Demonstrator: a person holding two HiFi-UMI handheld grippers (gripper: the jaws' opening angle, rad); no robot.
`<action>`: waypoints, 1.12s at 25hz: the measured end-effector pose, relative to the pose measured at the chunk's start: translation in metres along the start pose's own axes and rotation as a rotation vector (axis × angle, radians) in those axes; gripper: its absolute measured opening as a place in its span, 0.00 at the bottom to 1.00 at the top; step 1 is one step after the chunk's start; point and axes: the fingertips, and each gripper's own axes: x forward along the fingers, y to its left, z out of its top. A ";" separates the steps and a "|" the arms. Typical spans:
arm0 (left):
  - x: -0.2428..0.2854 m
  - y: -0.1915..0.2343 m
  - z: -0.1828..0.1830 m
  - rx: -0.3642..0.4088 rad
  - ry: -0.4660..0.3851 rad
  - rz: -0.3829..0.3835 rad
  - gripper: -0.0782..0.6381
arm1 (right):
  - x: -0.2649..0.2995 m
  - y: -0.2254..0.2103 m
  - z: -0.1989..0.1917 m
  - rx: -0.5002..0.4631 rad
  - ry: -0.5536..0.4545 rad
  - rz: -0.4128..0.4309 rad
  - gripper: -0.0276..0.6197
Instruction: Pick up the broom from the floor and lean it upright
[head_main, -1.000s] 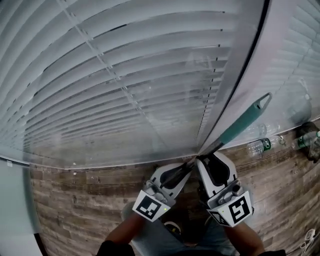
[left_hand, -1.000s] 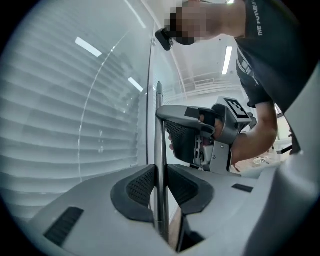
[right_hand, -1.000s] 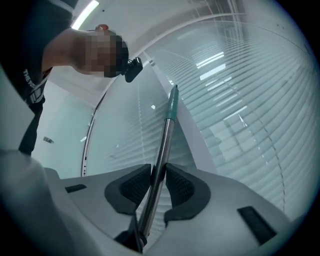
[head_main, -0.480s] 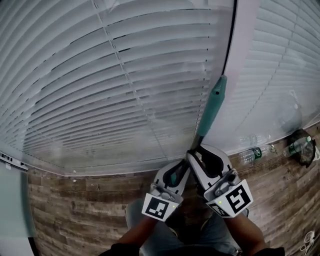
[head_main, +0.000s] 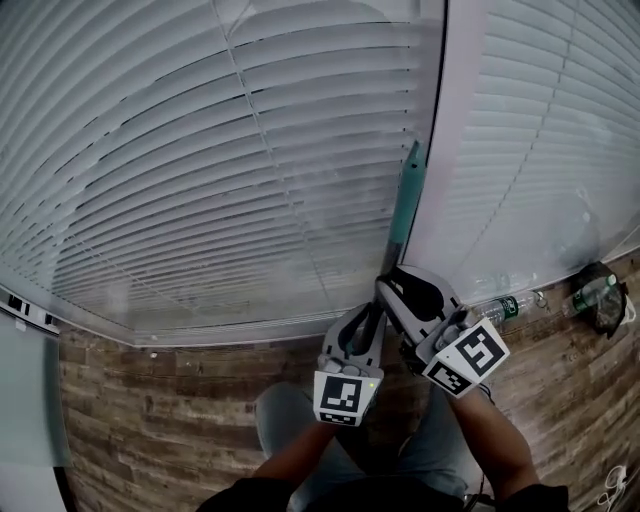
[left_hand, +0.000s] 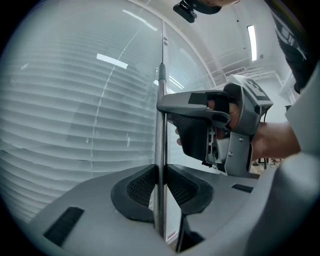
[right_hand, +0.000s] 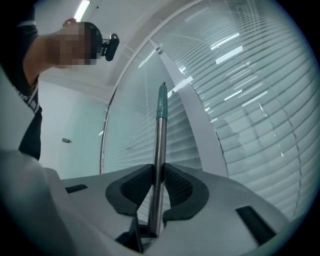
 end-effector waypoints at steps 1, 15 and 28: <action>0.003 -0.001 -0.004 0.003 0.002 -0.001 0.23 | -0.001 -0.006 -0.004 0.013 0.006 -0.013 0.18; 0.013 -0.017 -0.017 0.078 0.006 -0.036 0.24 | -0.011 -0.017 -0.015 -0.033 0.016 -0.074 0.18; 0.003 -0.014 -0.019 0.070 -0.002 -0.052 0.26 | -0.023 -0.020 -0.018 -0.025 0.002 -0.112 0.25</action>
